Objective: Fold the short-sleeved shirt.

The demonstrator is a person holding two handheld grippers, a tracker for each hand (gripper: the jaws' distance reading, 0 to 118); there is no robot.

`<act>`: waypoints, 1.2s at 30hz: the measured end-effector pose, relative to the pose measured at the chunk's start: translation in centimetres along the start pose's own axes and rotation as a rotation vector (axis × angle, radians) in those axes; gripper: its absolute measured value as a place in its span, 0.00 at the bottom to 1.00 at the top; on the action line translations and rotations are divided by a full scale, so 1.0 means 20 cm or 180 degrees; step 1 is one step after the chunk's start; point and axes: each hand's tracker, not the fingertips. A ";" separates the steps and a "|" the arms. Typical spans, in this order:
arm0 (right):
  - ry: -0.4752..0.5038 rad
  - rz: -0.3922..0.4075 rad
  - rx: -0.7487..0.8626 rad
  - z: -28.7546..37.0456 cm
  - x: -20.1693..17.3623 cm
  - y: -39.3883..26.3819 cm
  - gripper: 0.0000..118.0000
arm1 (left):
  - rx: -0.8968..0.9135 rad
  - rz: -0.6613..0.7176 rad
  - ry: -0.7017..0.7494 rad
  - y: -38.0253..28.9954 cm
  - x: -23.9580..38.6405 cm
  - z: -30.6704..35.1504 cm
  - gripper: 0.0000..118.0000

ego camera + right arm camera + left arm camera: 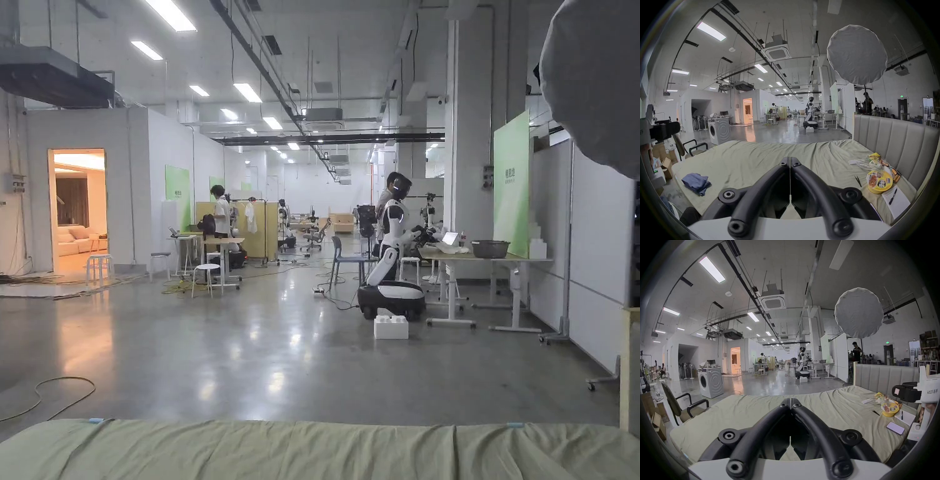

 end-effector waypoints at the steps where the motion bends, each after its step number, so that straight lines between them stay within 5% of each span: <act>1: 0.0023 -0.0090 -0.0082 0.00 0.00 -0.01 0.00 | -0.0013 0.0008 0.0000 -0.01 0.00 0.00 0.00; 10: 0.0031 -0.0126 -0.0045 0.00 0.00 0.00 0.01 | -0.0052 0.0063 -0.0141 -0.02 0.01 -0.01 0.00; 11: 0.0031 -0.0129 -0.0037 0.00 0.00 0.00 0.05 | -0.0054 0.0047 -0.0141 -0.02 0.01 -0.01 0.00; 12: 0.0031 -0.0163 -0.0030 0.00 0.00 0.00 0.20 | -0.0056 0.0056 -0.0138 -0.01 0.02 -0.01 0.01; 14: 0.0085 -0.0229 -0.0010 0.00 0.01 0.01 0.55 | -0.0075 0.0041 -0.0121 -0.01 0.02 -0.01 0.23; 15: 0.0175 -0.0289 -0.0053 0.00 0.02 0.02 0.75 | -0.0084 0.0030 -0.0116 -0.01 0.02 -0.01 0.50; 18: 0.0214 -0.0318 -0.0042 0.01 0.01 0.03 0.94 | -0.0139 0.0023 -0.0134 -0.03 0.03 -0.03 0.97; 36: 0.0296 -0.0390 0.0029 0.02 -0.04 0.02 1.00 | 0.0018 -0.0156 -0.0137 -0.02 0.05 0.00 1.00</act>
